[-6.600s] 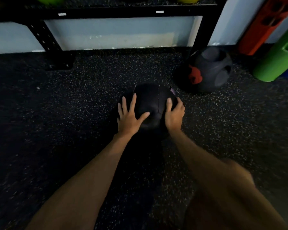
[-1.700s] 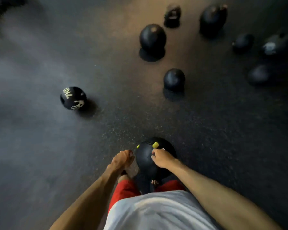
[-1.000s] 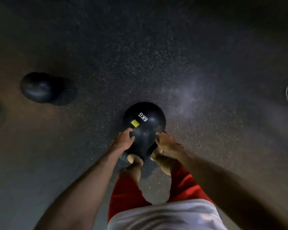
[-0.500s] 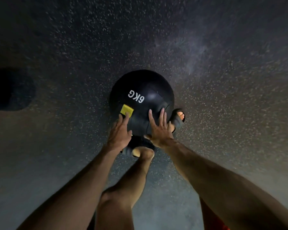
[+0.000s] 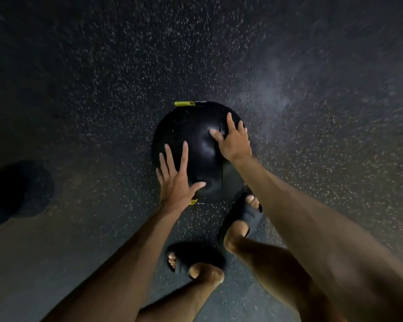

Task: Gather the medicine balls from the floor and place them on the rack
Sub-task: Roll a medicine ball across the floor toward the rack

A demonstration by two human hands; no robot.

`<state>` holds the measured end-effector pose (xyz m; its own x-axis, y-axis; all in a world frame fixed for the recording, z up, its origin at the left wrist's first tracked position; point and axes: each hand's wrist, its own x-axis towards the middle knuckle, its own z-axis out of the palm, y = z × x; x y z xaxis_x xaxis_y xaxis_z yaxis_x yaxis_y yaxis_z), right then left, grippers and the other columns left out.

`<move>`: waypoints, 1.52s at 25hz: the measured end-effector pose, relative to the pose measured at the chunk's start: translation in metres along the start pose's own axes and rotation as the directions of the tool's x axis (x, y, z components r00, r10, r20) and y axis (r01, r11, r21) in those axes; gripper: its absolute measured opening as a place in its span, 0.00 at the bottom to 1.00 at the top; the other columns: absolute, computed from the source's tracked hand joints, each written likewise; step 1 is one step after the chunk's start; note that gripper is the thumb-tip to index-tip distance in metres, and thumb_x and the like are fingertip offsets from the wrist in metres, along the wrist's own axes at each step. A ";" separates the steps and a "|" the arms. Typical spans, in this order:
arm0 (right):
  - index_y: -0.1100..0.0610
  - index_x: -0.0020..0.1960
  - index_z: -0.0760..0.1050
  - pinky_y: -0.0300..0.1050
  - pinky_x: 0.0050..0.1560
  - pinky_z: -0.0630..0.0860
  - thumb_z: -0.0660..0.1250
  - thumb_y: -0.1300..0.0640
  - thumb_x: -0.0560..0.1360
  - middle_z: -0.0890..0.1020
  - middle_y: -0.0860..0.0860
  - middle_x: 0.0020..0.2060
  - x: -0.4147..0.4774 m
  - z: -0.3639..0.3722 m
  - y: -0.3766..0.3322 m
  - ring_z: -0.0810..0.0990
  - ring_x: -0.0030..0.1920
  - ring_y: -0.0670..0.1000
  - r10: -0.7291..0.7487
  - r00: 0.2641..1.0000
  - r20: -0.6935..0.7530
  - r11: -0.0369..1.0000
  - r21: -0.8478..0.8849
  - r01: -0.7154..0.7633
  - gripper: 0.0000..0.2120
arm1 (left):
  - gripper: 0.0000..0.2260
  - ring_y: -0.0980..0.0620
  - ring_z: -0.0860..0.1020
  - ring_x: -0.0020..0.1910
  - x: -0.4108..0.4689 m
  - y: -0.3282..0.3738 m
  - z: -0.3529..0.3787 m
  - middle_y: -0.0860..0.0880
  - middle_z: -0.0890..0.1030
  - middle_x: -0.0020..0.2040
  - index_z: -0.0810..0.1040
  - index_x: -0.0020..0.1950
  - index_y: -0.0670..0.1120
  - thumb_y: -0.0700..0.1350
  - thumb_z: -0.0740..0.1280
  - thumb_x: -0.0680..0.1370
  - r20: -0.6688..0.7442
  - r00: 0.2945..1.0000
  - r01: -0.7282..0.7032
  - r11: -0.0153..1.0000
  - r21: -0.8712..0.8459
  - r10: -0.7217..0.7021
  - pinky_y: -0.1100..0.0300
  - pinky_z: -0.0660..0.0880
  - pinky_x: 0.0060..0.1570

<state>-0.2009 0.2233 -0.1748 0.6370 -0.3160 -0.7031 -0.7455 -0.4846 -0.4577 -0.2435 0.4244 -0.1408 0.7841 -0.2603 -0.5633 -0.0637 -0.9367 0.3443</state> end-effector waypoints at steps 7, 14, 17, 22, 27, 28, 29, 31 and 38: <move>0.51 0.82 0.46 0.63 0.79 0.50 0.57 0.35 0.81 0.45 0.58 0.81 -0.064 0.036 0.046 0.43 0.81 0.58 -0.373 0.892 -0.253 0.923 -0.194 0.331 0.39 | 0.52 0.40 0.40 0.80 0.093 0.029 -0.056 0.47 0.38 0.82 0.36 0.76 0.71 0.63 0.75 0.70 0.069 0.996 0.067 0.997 -0.026 -0.065 0.31 0.54 0.73; 0.44 0.82 0.48 0.68 0.77 0.51 0.53 0.28 0.76 0.50 0.53 0.82 0.035 0.005 -0.021 0.47 0.81 0.55 -0.344 0.860 -0.376 0.939 -0.160 0.306 0.40 | 0.30 0.48 0.54 0.80 0.181 0.024 -0.083 0.48 0.57 0.81 0.60 0.79 0.59 0.63 0.62 0.79 -0.210 0.970 0.026 0.910 -0.415 -0.123 0.41 0.55 0.77; 0.42 0.79 0.57 0.66 0.76 0.55 0.54 0.27 0.75 0.61 0.53 0.79 0.093 -0.031 -0.067 0.56 0.79 0.56 -0.272 0.858 -0.436 0.961 -0.075 0.267 0.37 | 0.32 0.50 0.55 0.80 0.206 0.036 -0.084 0.48 0.60 0.81 0.62 0.79 0.53 0.67 0.51 0.79 -0.363 0.927 -0.091 0.888 -0.451 -0.090 0.44 0.52 0.78; 0.49 0.69 0.75 0.63 0.68 0.69 0.62 0.28 0.72 0.80 0.53 0.65 0.191 -0.096 -0.131 0.74 0.67 0.59 -0.154 0.889 -0.432 0.976 0.073 0.205 0.34 | 0.39 0.47 0.57 0.80 0.253 0.040 -0.083 0.45 0.61 0.80 0.63 0.79 0.49 0.73 0.52 0.76 -0.607 0.770 -0.272 0.962 -0.032 0.198 0.44 0.54 0.78; 0.54 0.58 0.80 0.55 0.59 0.77 0.62 0.43 0.78 0.85 0.55 0.54 0.238 -0.114 -0.156 0.81 0.58 0.60 -0.253 0.787 -0.562 0.930 0.084 0.359 0.18 | 0.31 0.45 0.68 0.72 0.338 0.057 -0.128 0.46 0.72 0.73 0.72 0.72 0.58 0.72 0.55 0.75 -0.615 0.769 -0.240 0.970 -0.022 0.176 0.43 0.66 0.70; 0.53 0.58 0.80 0.56 0.60 0.76 0.60 0.43 0.78 0.84 0.55 0.55 0.239 -0.112 -0.161 0.81 0.58 0.60 -0.303 0.746 -0.593 0.920 0.021 0.390 0.19 | 0.30 0.44 0.70 0.70 0.356 0.060 -0.140 0.46 0.74 0.70 0.73 0.70 0.58 0.72 0.56 0.75 -0.591 0.791 -0.235 0.971 -0.051 0.160 0.43 0.67 0.68; 0.52 0.60 0.80 0.57 0.62 0.75 0.58 0.41 0.78 0.83 0.54 0.57 0.237 -0.108 -0.161 0.79 0.60 0.59 -0.353 0.707 -0.613 0.911 -0.055 0.408 0.20 | 0.28 0.43 0.72 0.67 0.373 0.063 -0.153 0.46 0.76 0.67 0.75 0.69 0.58 0.71 0.57 0.75 -0.556 0.819 -0.220 0.973 -0.077 0.141 0.43 0.69 0.66; 0.50 0.67 0.76 0.57 0.69 0.69 0.55 0.39 0.79 0.78 0.52 0.65 0.227 -0.091 -0.157 0.73 0.68 0.55 -0.442 0.628 -0.640 0.885 -0.200 0.419 0.24 | 0.27 0.42 0.74 0.65 0.404 0.070 -0.177 0.45 0.78 0.64 0.77 0.67 0.57 0.70 0.58 0.76 -0.487 0.868 -0.185 0.975 -0.127 0.101 0.43 0.70 0.65; 0.42 0.75 0.66 0.56 0.77 0.57 0.52 0.36 0.80 0.66 0.46 0.77 0.208 -0.059 -0.164 0.59 0.78 0.49 -0.436 0.554 -0.709 0.900 -0.345 0.265 0.26 | 0.21 0.41 0.71 0.67 0.444 0.071 -0.202 0.44 0.76 0.67 0.75 0.67 0.52 0.62 0.57 0.81 -0.379 0.912 -0.240 0.953 -0.183 0.157 0.41 0.67 0.68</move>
<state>0.0656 0.1886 -0.2137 0.8168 -0.5427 0.1959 -0.4343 -0.8018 -0.4106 0.2251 0.2895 -0.2148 0.9391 -0.2960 -0.1747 -0.1366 -0.7877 0.6007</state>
